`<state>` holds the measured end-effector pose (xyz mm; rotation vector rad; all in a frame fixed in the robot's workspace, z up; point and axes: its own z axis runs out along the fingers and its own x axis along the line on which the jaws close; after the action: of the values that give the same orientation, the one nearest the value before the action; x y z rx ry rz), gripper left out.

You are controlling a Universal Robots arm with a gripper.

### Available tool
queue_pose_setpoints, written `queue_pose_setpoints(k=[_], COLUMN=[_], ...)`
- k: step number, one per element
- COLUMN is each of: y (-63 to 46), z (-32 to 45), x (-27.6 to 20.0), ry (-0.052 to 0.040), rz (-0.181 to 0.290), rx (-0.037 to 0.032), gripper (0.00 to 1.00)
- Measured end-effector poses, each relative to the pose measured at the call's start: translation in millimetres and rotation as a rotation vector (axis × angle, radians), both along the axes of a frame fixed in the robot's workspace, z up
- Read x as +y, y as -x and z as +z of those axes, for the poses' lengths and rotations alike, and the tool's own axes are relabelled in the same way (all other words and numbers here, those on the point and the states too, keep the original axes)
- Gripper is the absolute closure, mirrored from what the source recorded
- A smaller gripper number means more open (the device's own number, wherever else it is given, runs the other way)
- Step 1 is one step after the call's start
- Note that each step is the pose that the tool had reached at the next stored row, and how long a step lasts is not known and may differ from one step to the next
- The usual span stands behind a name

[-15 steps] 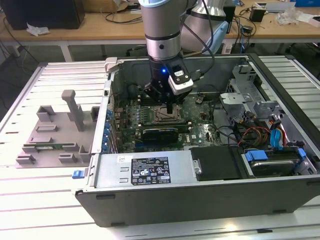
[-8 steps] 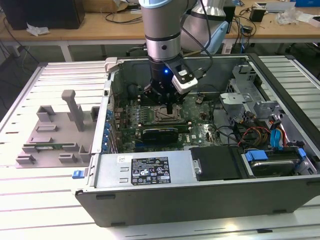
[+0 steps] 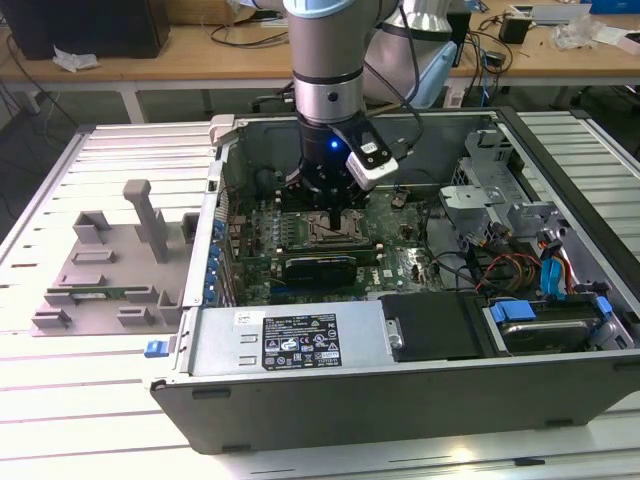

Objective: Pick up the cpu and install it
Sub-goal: 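Install the second cpu locking lever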

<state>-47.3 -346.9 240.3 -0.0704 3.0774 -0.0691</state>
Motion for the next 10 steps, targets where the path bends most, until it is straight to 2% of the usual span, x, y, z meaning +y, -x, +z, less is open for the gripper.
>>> queue_pose_setpoints(k=[2,4,5,10], y=[0.2,1.5,1.8,12.3], z=[-0.2,-0.6,-1.1,-7.1], x=[-0.5,-7.7,-8.9,-9.3], ry=[0.0,0.0,-0.0001,0.0], rz=[0.03,0.034,0.034,0.032], rx=[0.0,0.0,0.0001,0.0], gripper=[0.89,0.89,0.89,0.89])
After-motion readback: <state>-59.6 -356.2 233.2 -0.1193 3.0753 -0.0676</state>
